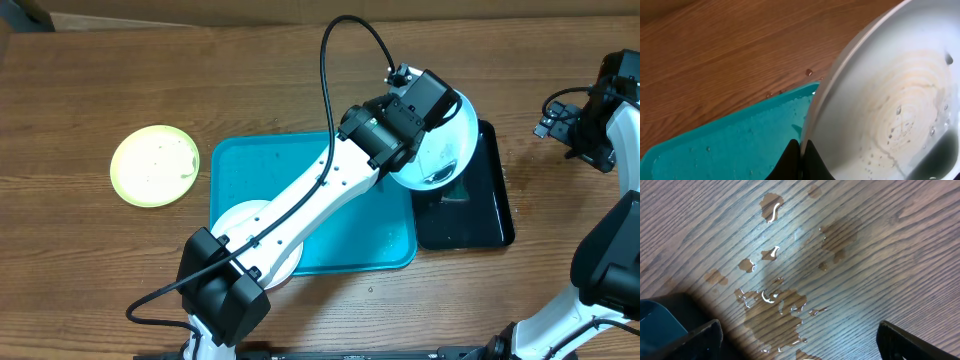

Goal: Clean dirty plates on tray and stack at the side
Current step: 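Lift the light-blue plate with the left gripper and swing it over the tray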

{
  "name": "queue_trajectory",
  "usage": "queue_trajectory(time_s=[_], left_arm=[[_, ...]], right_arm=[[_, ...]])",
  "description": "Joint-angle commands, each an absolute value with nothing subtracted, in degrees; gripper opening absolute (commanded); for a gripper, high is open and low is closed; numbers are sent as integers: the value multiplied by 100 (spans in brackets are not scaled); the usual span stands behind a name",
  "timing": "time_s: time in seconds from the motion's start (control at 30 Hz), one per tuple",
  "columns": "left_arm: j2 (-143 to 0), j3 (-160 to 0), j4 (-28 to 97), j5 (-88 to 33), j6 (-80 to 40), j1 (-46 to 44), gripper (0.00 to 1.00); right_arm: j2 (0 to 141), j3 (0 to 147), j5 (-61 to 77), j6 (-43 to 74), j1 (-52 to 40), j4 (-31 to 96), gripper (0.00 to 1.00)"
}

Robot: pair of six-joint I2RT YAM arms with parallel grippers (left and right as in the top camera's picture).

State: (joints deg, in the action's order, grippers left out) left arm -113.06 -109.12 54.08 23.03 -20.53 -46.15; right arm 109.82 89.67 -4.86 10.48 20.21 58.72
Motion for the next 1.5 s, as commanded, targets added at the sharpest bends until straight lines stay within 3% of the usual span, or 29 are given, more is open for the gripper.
queue_trajectory(time_s=[0.0, 0.33, 0.87, 1.47], left_arm=[[-11334, -11074, 5347, 2512, -1922, -4626, 4], [-11336, -11074, 5288, 3030, -1702, -4862, 4], [-11336, -11074, 5063, 5885, -1037, -6611, 4], [-11336, -11074, 4250, 6650, -51, -6941, 4]], right_arm=[[10879, 9011, -484, 1070, 2023, 5859, 100], [10879, 9011, -484, 1070, 2023, 5857, 100], [10879, 9011, -484, 1070, 2023, 5859, 100], [10879, 9011, -484, 1070, 2023, 5857, 100]])
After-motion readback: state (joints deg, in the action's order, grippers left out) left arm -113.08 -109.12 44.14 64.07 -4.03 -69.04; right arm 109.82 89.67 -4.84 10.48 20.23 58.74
